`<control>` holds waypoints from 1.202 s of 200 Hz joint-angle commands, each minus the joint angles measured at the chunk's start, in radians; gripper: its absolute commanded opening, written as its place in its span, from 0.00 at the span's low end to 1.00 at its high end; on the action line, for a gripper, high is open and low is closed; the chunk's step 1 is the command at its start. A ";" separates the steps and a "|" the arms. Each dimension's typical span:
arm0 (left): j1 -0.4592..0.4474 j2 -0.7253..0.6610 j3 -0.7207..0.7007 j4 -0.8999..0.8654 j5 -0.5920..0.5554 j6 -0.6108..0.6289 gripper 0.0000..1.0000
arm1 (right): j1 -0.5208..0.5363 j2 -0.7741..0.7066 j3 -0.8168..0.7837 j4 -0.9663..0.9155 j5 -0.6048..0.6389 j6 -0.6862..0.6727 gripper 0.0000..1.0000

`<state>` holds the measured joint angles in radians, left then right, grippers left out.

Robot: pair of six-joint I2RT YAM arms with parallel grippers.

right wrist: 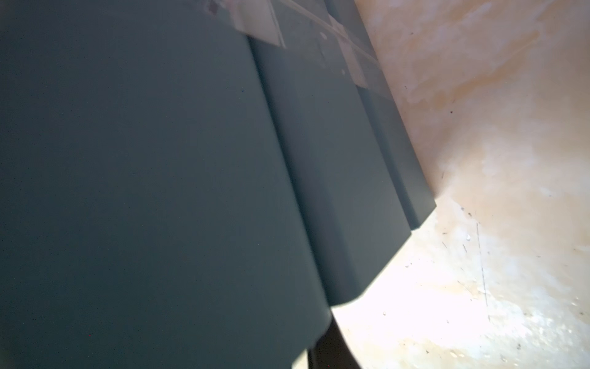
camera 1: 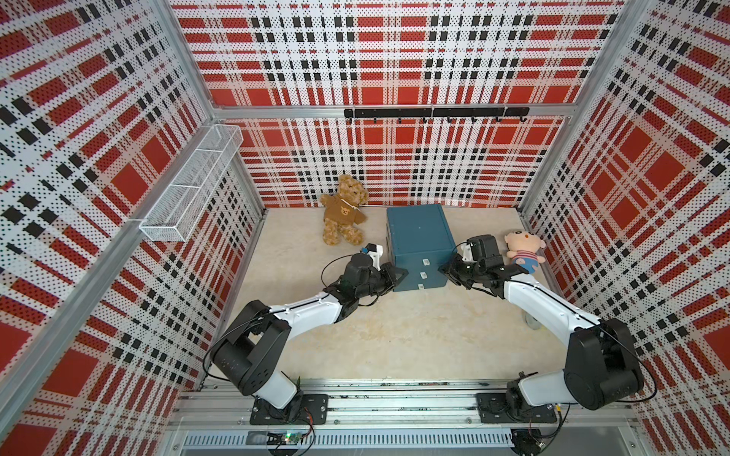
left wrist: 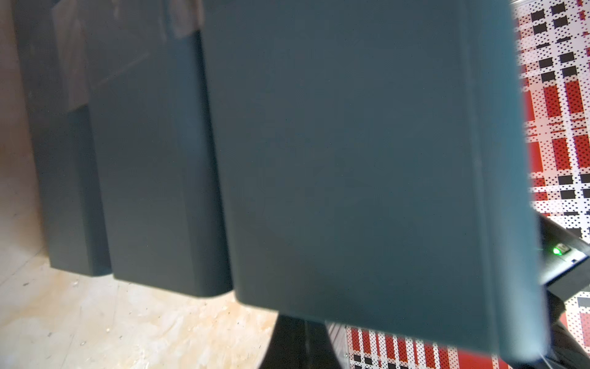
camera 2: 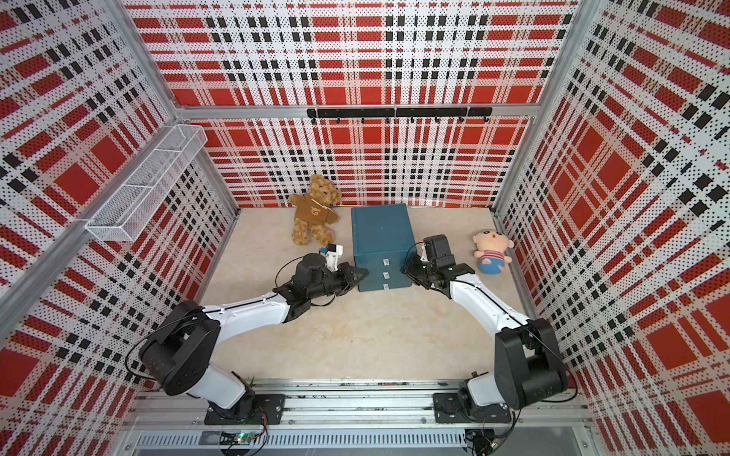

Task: Take the seed bags out of the drawer
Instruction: Move the storage box to the center of the board, then open the drawer in the storage box.

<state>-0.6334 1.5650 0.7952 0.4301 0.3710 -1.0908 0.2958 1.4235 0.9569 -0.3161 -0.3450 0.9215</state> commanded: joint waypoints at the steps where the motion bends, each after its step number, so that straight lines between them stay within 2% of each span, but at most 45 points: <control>1: 0.008 -0.002 -0.001 0.024 0.019 0.024 0.00 | -0.007 -0.036 -0.006 0.038 -0.031 -0.002 0.14; 26: -0.009 -0.060 -0.066 0.024 0.003 0.019 0.00 | -0.005 -0.179 -0.123 0.079 -0.040 0.079 0.21; 68: -0.071 -0.229 -0.205 0.022 -0.088 -0.022 0.00 | 0.047 -0.507 -0.335 0.193 0.016 0.283 0.45; 98: -0.097 -0.344 -0.258 -0.005 -0.172 -0.051 0.03 | 0.086 -0.618 -0.420 0.314 0.052 0.402 0.58; 112: -0.098 -0.397 -0.268 -0.034 -0.214 -0.061 0.04 | 0.102 -0.610 -0.428 0.351 0.054 0.426 0.61; 137: -0.094 -0.477 -0.277 -0.090 -0.281 -0.069 0.08 | 0.125 -0.533 -0.405 0.407 0.035 0.427 0.60; 171: -0.059 -0.562 -0.286 -0.135 -0.318 -0.073 0.16 | 0.149 -0.415 -0.341 0.476 0.036 0.411 0.60; 240: -0.011 -0.673 -0.347 -0.167 -0.324 -0.096 0.20 | 0.160 -0.276 -0.297 0.577 0.040 0.431 0.49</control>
<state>-0.6563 0.9169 0.4675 0.2924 0.0589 -1.1816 0.4442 1.1217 0.6430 0.1928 -0.3096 1.3411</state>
